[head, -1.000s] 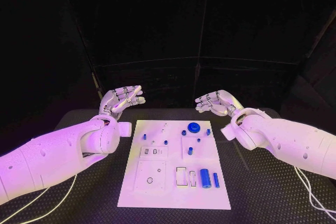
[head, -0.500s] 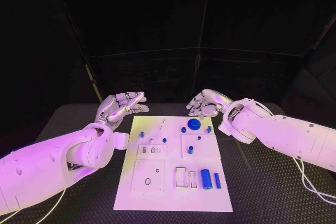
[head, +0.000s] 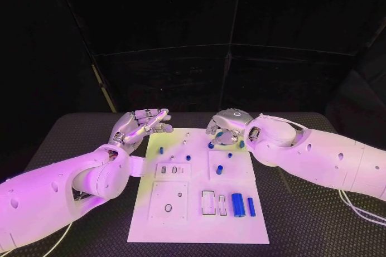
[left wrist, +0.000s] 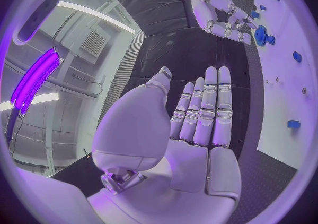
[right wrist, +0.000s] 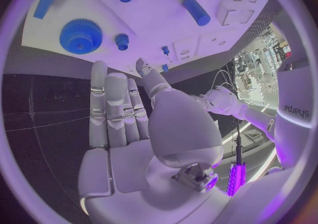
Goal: Assemble the parts on the task board
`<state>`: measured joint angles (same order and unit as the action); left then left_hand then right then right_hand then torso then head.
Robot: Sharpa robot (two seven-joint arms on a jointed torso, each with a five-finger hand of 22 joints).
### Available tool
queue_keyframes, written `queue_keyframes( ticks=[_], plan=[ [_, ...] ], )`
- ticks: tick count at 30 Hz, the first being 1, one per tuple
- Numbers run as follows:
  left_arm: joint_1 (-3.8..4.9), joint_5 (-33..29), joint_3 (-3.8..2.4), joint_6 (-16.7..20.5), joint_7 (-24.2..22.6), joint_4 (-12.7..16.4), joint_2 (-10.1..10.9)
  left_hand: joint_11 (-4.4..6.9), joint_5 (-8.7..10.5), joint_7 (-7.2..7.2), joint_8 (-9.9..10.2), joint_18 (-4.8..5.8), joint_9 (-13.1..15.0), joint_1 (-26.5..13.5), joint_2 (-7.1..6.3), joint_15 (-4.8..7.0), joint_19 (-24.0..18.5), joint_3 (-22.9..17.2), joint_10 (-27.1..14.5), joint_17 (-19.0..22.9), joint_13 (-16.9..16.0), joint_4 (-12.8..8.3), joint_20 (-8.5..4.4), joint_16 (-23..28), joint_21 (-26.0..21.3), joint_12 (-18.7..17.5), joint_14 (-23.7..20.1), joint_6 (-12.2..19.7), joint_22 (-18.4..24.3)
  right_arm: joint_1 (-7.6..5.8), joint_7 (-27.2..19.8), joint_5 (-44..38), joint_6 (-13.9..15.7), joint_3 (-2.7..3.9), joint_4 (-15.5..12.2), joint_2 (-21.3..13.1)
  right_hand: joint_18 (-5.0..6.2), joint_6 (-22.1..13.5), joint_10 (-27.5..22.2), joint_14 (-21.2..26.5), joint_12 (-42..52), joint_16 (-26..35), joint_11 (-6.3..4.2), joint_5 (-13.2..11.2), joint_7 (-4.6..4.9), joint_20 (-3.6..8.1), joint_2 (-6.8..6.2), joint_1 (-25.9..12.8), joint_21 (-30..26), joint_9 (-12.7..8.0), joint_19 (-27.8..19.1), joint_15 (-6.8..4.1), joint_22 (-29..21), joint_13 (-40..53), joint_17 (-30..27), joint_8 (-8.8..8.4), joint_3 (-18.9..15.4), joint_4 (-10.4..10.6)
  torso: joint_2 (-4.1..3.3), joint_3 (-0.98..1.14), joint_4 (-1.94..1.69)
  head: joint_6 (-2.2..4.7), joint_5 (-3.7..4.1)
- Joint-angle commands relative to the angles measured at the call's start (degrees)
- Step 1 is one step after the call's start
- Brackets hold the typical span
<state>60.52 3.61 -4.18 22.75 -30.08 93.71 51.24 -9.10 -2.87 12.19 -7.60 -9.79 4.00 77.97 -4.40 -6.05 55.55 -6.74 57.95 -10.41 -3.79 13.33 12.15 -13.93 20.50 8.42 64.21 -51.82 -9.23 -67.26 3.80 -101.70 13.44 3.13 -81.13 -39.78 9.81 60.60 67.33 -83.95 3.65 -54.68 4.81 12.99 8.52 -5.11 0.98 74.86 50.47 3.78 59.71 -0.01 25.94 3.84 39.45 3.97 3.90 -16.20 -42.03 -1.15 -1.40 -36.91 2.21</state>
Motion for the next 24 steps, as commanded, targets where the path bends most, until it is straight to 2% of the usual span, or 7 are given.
queue_keyframes(
  ticks=[1, 11, 17, 24],
  plan=[
    [0.07, 0.6, -0.08, -1.5, 0.2, 0.1, -0.1, -0.03, 0.01, -0.15, 0.3, -0.73, -0.1, 0.1, -0.26, -0.01, 0.5, 0.4, 0.4, -0.1, 0.1, 0.1, 0.12, 0.3, 0.1, -0.3, 0.6, -0.4, 0.1, -0.16, 1.9, -6.0, -3.0, 0.06, 0.2, 0.2, 0.71, 0.0, -0.3, -2.4, 0.1, -5.3, -0.05, 0.2, -0.42, -0.18, -0.27, -0.6, 1.2, 0.0, 0.6, -0.05, 0.6, 0.1, 5.9, -0.15, 1.0, 0.0, -0.74, -0.13, -0.07, 0.01, 0.16],
    [0.03, 0.6, -0.08, -1.3, 0.7, 0.2, 0.0, -0.07, 0.01, -0.05, 0.4, -0.73, -0.1, 0.1, -0.19, -0.01, 0.6, 0.5, 0.4, -0.2, 0.1, 0.0, 0.1, 0.5, 0.2, -0.5, 0.6, -0.4, 0.1, -0.16, 1.8, -4.8, -4.3, 0.05, 1.7, 1.1, 0.72, -0.4, -0.8, -2.2, 0.1, -11.6, 0.07, 0.2, -0.27, -0.4, -0.54, -1.1, 3.2, 0.0, 0.6, 0.01, 1.6, 0.1, 12.7, -0.19, 2.8, 0.1, -1.39, -0.26, -0.33, -0.15, 0.22],
    [0.01, 0.6, -0.08, -1.2, 0.8, 0.2, 0.1, -0.08, 0.01, -0.03, 0.5, -0.72, -0.1, 0.1, -0.14, -0.01, 0.7, 0.5, 0.4, -0.2, 0.1, 0.0, 0.09, 0.6, 0.2, -0.6, 0.7, -0.4, 0.1, -0.15, 1.3, -4.2, -5.1, 0.05, 2.6, 1.8, 0.73, -0.4, -0.7, -2.5, 0.1, -15.8, 0.2, 0.2, -0.13, -0.5, -0.37, -1.3, 4.5, 0.0, 0.7, 0.11, 2.4, 0.1, 17.7, -0.17, 4.2, 0.1, -1.54, -0.2, -0.32, -0.28, 0.22],
    [-0.02, 0.6, -0.09, -1.3, 0.9, 0.2, 0.0, -0.1, 0.01, 0.01, 0.5, -0.72, -0.1, 0.1, -0.13, -0.02, 0.7, 0.5, 0.4, -0.2, 0.1, 0.0, 0.09, 0.6, 0.2, -0.6, 0.7, -0.5, 0.1, -0.13, 0.5, -4.0, -5.7, 0.03, 3.7, 2.8, 0.55, 0.0, 0.1, -2.7, 0.3, -18.7, 0.2, 0.2, 0.1, -0.55, -0.03, -1.1, 6.5, 0.1, 1.1, 0.18, 4.3, 0.1, 21.1, -0.05, 6.1, 0.0, -1.77, -0.14, -0.46, -0.47, 0.34]
  ],
)
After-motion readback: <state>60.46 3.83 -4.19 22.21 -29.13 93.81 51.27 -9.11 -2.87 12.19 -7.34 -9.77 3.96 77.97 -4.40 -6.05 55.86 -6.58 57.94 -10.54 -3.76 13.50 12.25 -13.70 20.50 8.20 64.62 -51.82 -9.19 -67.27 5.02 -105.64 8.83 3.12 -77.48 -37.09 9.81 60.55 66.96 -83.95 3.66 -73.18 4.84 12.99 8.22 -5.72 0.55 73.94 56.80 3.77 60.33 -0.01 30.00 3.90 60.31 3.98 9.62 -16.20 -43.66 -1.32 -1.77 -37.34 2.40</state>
